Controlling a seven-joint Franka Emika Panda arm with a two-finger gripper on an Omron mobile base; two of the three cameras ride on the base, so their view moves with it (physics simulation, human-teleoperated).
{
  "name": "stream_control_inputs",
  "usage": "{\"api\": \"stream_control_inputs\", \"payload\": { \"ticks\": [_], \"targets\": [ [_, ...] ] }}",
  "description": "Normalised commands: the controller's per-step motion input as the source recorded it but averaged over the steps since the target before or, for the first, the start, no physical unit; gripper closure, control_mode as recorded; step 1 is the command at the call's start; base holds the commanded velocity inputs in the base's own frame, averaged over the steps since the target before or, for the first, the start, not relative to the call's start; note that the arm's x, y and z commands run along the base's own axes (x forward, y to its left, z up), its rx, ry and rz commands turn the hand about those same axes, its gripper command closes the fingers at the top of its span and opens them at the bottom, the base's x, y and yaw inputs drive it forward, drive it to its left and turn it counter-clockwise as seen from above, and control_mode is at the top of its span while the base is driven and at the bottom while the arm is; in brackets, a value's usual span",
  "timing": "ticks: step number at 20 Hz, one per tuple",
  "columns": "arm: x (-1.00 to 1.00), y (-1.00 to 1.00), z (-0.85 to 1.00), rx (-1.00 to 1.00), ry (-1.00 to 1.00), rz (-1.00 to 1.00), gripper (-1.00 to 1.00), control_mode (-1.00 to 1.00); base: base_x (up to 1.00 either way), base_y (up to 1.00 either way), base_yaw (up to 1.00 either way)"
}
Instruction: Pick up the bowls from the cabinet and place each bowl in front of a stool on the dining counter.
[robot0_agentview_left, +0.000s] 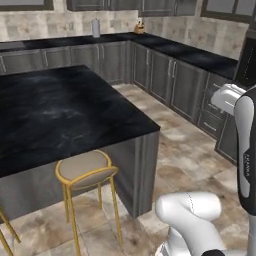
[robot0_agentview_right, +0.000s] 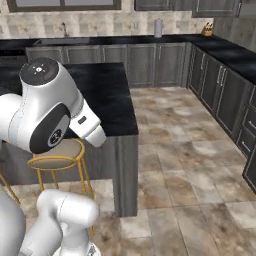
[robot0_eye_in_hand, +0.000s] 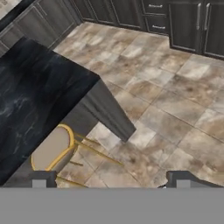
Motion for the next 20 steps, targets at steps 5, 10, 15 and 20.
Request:
{"api": "stream_control_inputs", "payload": {
  "ticks": [5,10,15,20],
  "targets": [
    [0.00,0.00,0.00,0.00,0.00,0.00,-1.00,1.00,0.50,-1.00,-0.05],
    [0.00,0.00,0.00,0.00,0.00,0.00,-1.00,1.00,0.94,-1.00,0.01],
    [0.00,0.00,0.00,0.00,0.00,0.00,-1.00,1.00,1.00,-0.89,0.28],
    [0.00,0.00,0.00,0.00,0.00,0.00,-1.00,1.00,1.00,-0.55,0.55]
  ]
}}
